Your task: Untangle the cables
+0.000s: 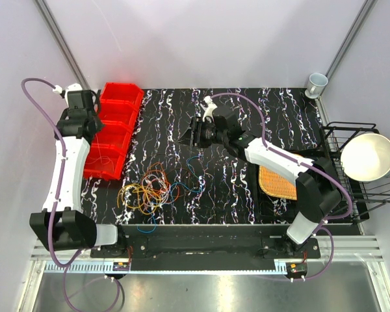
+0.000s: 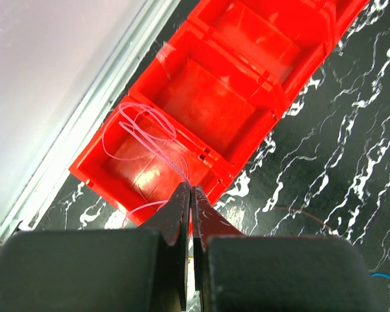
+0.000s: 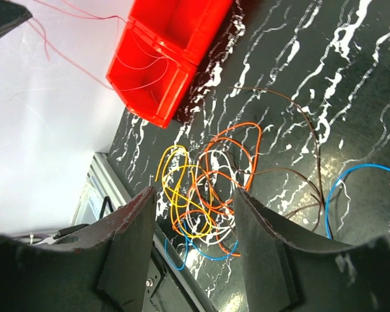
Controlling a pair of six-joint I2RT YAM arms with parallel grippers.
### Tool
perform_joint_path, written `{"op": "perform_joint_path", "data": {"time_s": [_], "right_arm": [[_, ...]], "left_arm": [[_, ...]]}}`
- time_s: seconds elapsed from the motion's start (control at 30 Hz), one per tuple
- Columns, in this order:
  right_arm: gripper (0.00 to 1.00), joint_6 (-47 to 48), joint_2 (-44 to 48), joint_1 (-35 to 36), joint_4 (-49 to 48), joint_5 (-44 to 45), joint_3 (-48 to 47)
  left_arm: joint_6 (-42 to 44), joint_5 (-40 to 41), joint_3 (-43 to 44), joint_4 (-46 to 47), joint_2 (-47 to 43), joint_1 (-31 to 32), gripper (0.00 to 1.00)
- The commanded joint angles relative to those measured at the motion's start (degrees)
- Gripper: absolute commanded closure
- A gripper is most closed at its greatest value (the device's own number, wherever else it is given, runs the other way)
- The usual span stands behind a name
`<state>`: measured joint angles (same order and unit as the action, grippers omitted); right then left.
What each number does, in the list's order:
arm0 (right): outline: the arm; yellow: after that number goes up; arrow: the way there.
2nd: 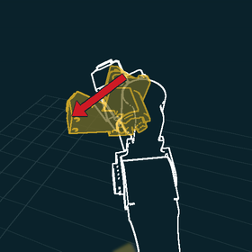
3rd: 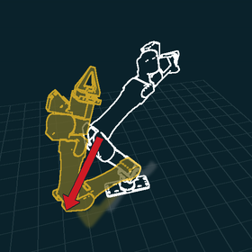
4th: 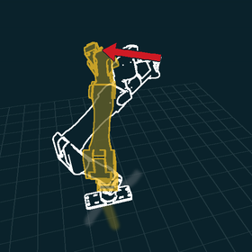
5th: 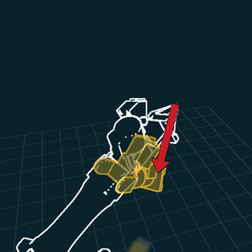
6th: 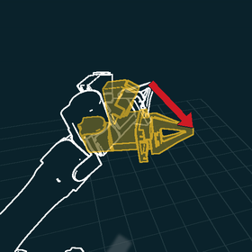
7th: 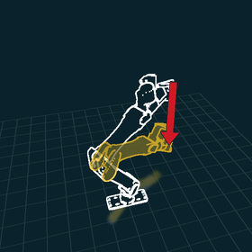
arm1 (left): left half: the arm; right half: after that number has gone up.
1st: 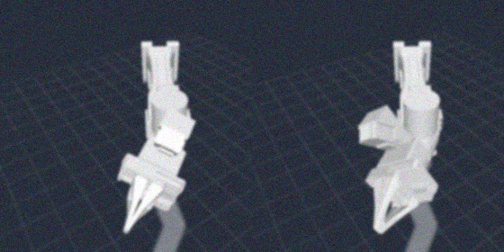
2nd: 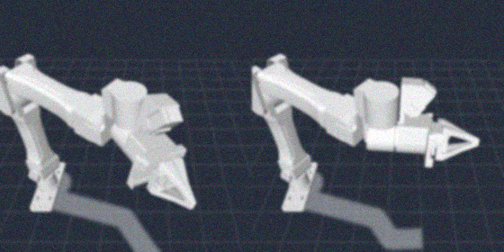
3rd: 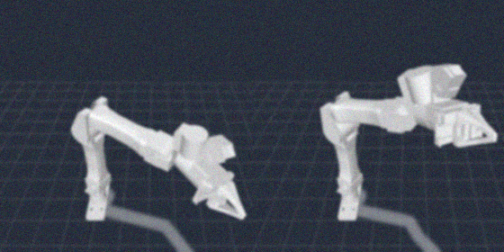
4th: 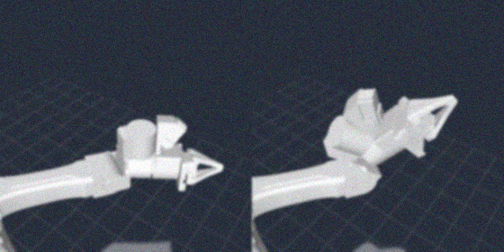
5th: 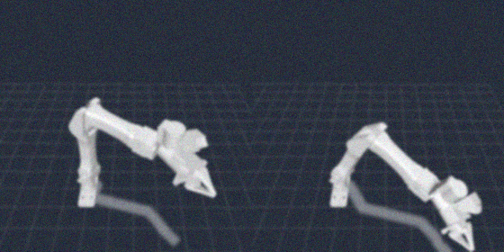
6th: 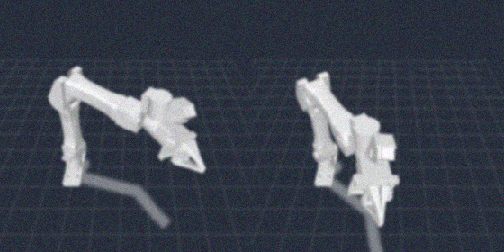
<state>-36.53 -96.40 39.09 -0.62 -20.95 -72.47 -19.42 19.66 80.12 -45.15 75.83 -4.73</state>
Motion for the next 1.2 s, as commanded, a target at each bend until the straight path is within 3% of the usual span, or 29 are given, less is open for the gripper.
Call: {"op": "perform_joint_path", "data": {"time_s": [0.0, 0.1, 0.4, 0.6, 0.8, 1.17], "right_arm": [[0.43, 0.32, 2.44, -0.24, -4.12, -2.78, -0.13], [0.43, 0.5, 2.62, -0.24, -4.39, -3.48, -0.04], [0.43, -0.29, 2.27, -0.24, -6.76, -5.06, 1.27], [0.43, -0.29, 2.97, -0.33, -7.29, -5.77, 2.24], [0.43, -0.03, 3.5, -0.33, -7.37, -5.5, 2.68], [0.43, -0.12, 2.62, -0.33, -7.81, -5.94, 2.24]], "left_arm": [[0.52, 0.2, 1.53, 5.95, -2.36, -0.45, 1.0], [-0.26, 1.43, 0.48, 6.21, -3.14, -0.45, 1.0], [-9.92, 3.02, -20.06, 10.07, -9.21, -0.54, 1.0], [-16.52, 4.95, -26.84, 13.76, -9.91, -1.42, 1.0], [-19.25, 5.92, -28.18, 16.93, -7.81, -3.61, 1.0], [-21.01, 3.8, -22.46, 19.3, 1.77, -5.99, 1.0]]}}
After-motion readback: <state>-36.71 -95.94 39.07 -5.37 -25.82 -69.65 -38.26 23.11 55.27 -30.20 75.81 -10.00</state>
